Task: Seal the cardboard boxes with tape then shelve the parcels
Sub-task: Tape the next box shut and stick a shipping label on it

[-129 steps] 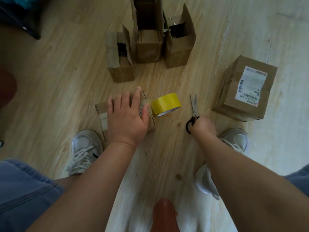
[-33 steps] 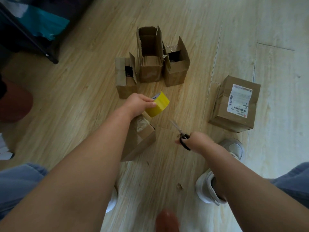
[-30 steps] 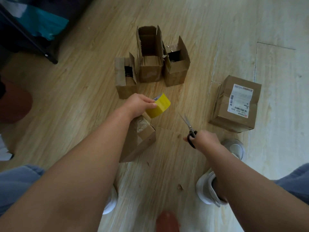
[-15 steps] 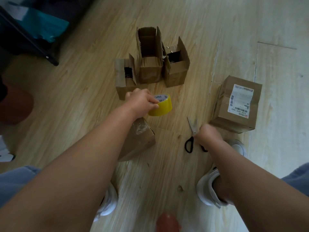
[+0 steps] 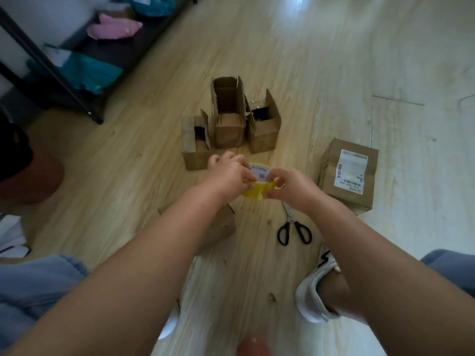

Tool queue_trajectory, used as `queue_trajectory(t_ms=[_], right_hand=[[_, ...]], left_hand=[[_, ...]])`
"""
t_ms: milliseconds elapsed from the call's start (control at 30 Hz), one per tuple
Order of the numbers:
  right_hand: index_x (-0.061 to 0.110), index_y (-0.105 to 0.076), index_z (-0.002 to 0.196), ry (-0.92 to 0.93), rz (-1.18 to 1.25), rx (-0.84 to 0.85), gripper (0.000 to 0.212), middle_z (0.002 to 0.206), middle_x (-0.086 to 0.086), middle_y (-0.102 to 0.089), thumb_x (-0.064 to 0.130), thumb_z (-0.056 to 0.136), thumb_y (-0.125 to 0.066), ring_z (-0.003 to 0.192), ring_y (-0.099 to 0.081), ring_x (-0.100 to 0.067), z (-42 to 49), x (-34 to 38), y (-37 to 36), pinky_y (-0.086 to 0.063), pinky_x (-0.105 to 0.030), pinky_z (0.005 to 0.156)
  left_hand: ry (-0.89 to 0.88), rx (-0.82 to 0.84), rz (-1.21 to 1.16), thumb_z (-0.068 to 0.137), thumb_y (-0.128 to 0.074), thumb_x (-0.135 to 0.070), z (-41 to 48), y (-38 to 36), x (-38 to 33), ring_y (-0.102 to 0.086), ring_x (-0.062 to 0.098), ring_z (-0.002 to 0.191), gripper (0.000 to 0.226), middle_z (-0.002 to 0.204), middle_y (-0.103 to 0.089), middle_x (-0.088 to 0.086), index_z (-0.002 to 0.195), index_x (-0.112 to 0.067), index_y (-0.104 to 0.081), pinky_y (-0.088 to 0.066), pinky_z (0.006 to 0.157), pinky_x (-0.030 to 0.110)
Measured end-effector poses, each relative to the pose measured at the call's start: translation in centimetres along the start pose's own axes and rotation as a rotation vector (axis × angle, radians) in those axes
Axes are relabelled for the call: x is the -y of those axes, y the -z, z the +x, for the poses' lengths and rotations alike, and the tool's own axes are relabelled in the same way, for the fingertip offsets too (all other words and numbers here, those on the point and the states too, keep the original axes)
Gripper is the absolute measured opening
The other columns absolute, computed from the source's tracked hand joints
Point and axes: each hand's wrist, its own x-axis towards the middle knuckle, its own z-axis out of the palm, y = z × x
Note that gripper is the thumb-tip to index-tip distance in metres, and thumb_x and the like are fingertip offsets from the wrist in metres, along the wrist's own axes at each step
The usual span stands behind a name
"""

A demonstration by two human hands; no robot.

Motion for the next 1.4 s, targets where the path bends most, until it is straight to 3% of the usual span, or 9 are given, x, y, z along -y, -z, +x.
queue_trajectory(t_ms=[133, 233, 400, 633, 867, 1000, 1100, 1167, 1400], right_hand=[[0.028, -0.061, 0.106, -0.012, 0.079, -0.026, 0.023, 0.105, 0.005, -0.060, 0.030, 0.088, -0.075, 0.083, -0.057, -0.010, -0.8, 0.1, 0.3, -0.043, -0.024, 0.063], [0.026, -0.062, 0.107, -0.037, 0.159, -0.026, 0.024, 0.106, 0.004, -0.063, 0.030, 0.088, -0.076, 0.084, -0.060, -0.012, -1.3, 0.1, 0.7, -0.043, -0.024, 0.062], [0.028, -0.062, 0.109, -0.052, 0.251, 0.009, 0.026, 0.105, -0.001, -0.066, 0.031, 0.087, -0.076, 0.093, -0.065, -0.019, -1.6, -0.2, 0.8, -0.047, -0.026, 0.069], [0.025, -0.063, 0.111, -0.072, 0.349, 0.052, 0.025, 0.100, -0.004, -0.070, 0.033, 0.089, -0.073, 0.092, -0.069, -0.017, -1.5, 0.0, -0.1, -0.057, -0.035, 0.087], [0.024, -0.062, 0.112, -0.147, 0.363, -0.057, 0.028, 0.102, 0.000, -0.068, 0.038, 0.089, -0.073, 0.085, -0.069, -0.014, -1.0, -0.2, -1.0, -0.057, -0.030, 0.077], [0.022, -0.061, 0.118, -0.209, 0.371, -0.106, 0.035, 0.106, -0.001, -0.068, 0.037, 0.089, -0.074, 0.083, -0.069, -0.012, -0.9, -1.5, -1.5, -0.055, -0.026, 0.071], [0.020, -0.061, 0.117, -0.268, 0.370, -0.147, 0.036, 0.106, -0.003, -0.068, 0.035, 0.088, -0.075, 0.084, -0.070, -0.016, -0.5, -2.5, -2.0, -0.059, -0.034, 0.077], [0.019, -0.062, 0.117, -0.324, 0.354, -0.193, 0.035, 0.112, -0.002, -0.066, 0.035, 0.088, -0.074, 0.085, -0.070, -0.020, -0.2, -3.7, -2.1, -0.060, -0.040, 0.080], [0.018, -0.058, 0.118, -0.433, 0.186, -0.170, 0.033, 0.112, 0.001, -0.051, 0.025, 0.089, -0.073, 0.075, -0.054, -0.011, -0.1, -7.5, -3.4, -0.042, -0.025, 0.058]], left_hand=[[0.101, -0.106, -0.227, 0.087, -0.071, -0.035, -1.2, 0.5, -0.5, -0.018, 0.014, 0.146, 0.057, 0.155, -0.034, -0.013, 0.140, -0.040, -0.050, -0.011, 0.118, 0.045], [0.262, -0.204, -0.580, 0.081, -0.078, -0.026, -2.0, 0.7, 0.6, -0.027, 0.018, 0.145, 0.078, 0.156, -0.036, -0.005, 0.149, -0.027, -0.040, -0.025, 0.119, 0.044], [0.367, -0.142, -0.879, 0.082, -0.079, -0.024, -3.2, 0.5, 1.6, -0.050, 0.018, 0.131, 0.057, 0.138, -0.057, 0.001, 0.135, -0.017, -0.058, -0.040, 0.109, 0.036], [0.333, -0.368, -0.795, 0.087, -0.072, -0.024, -2.8, -0.6, 0.9, -0.067, 0.010, 0.090, 0.006, 0.089, -0.072, -0.008, 0.090, -0.027, -0.076, -0.057, 0.087, 0.042], [0.247, -0.421, -0.456, 0.097, -0.057, -0.022, -2.5, -2.8, -1.2, -0.055, 0.016, 0.108, 0.026, 0.108, -0.067, -0.005, 0.118, -0.019, -0.072, -0.046, 0.094, 0.038], [0.192, -0.176, -0.226, 0.104, -0.041, -0.026, -2.4, -4.0, -2.3, -0.036, 0.016, 0.138, 0.042, 0.146, -0.048, -0.005, 0.146, -0.022, -0.047, -0.016, 0.120, 0.042], [0.167, -0.099, -0.168, 0.104, -0.035, -0.020, -2.2, -4.5, -2.9, -0.022, 0.012, 0.147, 0.049, 0.158, -0.033, -0.008, 0.153, -0.024, -0.032, -0.001, 0.122, 0.045], [0.141, -0.097, -0.145, 0.102, -0.037, -0.015, -2.2, -4.9, -2.8, -0.018, 0.011, 0.149, 0.054, 0.161, -0.027, -0.008, 0.154, -0.026, -0.028, 0.000, 0.123, 0.045], [0.160, -0.252, -0.217, 0.100, -0.044, -0.012, -2.6, -4.8, -0.8, -0.032, 0.013, 0.142, 0.044, 0.150, -0.044, -0.004, 0.141, -0.026, -0.051, -0.009, 0.123, 0.043]])
